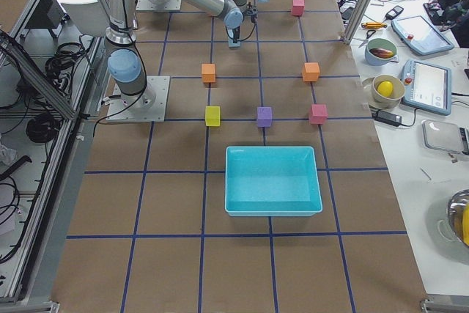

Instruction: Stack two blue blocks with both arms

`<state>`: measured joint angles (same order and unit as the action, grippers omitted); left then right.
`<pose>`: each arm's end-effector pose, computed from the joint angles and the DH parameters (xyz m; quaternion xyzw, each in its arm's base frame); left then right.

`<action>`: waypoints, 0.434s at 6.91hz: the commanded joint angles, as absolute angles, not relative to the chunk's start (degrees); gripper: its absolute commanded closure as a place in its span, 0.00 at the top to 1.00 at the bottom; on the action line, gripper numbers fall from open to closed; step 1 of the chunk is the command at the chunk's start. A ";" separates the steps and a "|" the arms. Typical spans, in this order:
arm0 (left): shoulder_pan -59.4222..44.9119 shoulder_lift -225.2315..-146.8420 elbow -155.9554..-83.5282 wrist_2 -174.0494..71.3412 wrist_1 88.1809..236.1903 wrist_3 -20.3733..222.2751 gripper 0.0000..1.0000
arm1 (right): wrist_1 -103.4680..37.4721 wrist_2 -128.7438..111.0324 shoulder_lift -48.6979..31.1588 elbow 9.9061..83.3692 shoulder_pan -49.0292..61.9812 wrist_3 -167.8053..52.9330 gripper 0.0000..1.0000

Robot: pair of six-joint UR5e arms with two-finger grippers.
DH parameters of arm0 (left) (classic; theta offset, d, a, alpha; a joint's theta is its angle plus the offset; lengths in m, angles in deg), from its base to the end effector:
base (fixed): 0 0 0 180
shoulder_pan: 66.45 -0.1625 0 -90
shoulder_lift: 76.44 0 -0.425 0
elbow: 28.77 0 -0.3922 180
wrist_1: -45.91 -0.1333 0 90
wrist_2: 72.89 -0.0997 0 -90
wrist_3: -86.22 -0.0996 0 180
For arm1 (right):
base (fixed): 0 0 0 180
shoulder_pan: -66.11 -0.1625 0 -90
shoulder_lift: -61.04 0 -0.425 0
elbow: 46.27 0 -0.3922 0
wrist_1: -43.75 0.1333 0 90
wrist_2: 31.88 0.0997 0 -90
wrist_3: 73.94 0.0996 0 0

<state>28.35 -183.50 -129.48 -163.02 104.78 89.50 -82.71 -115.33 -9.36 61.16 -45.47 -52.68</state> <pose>-0.1809 -0.5639 0.2925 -0.0132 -0.9995 0.0293 0.0009 0.3384 -0.4623 0.2267 -0.0025 0.9984 0.0255 0.0514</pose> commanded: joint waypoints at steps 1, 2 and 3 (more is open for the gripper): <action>33.54 -181.83 -130.02 -163.06 106.63 94.45 0.22 | -68.57 -115.73 -13.03 51.43 -38.44 -52.84 1.00; 35.05 -182.00 -130.63 -162.98 106.81 97.79 0.22 | -62.75 -115.90 -14.88 47.03 -33.96 -55.98 1.00; 37.06 -183.04 -130.72 -162.71 106.73 101.30 0.22 | -62.08 -116.16 -15.60 46.37 -30.43 -62.27 1.00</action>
